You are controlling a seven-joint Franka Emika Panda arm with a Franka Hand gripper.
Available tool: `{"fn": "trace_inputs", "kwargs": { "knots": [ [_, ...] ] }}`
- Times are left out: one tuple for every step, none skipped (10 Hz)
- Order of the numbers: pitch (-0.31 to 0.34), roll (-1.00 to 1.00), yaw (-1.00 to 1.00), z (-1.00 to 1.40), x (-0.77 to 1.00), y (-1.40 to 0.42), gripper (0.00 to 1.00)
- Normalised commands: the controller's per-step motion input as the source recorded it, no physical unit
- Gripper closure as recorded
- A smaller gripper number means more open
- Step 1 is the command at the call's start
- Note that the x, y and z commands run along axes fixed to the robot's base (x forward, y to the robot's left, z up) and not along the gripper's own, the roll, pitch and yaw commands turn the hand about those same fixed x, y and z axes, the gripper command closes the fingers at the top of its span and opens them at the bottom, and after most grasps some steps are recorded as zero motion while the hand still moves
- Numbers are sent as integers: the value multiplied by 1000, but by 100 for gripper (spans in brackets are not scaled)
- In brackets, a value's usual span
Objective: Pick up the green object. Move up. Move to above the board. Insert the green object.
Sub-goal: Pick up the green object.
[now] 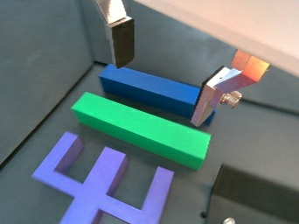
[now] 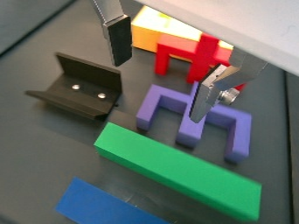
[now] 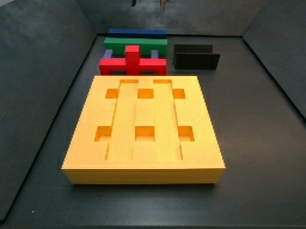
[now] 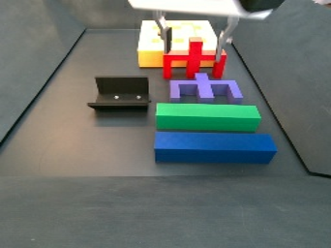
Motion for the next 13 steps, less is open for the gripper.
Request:
{"fn": "trace_inputs", "kwargs": {
  "knots": [
    [-29, -6, -906, -294, 0, 111, 0],
    [-1, 0, -917, -251, 0, 117, 0],
    [0, 0, -946, -183, 0, 89, 0],
    [0, 0, -951, -46, 40, 80, 0],
    [0, 0, -934, 0, 26, 89, 0],
    [0, 0, -931, 0, 23, 89, 0],
    [0, 0, -923, -66, 0, 103, 0],
    [0, 3, -940, -123, 0, 80, 0],
    [0, 0, -960, -257, -6, 69, 0],
    [-156, -99, -806, -446, -283, 17, 0],
    [-150, -33, -789, -357, -351, 69, 0],
    [-94, 0, -869, -234, -260, 66, 0],
    [-30, -3, -874, -223, 0, 114, 0]
  ]
}}
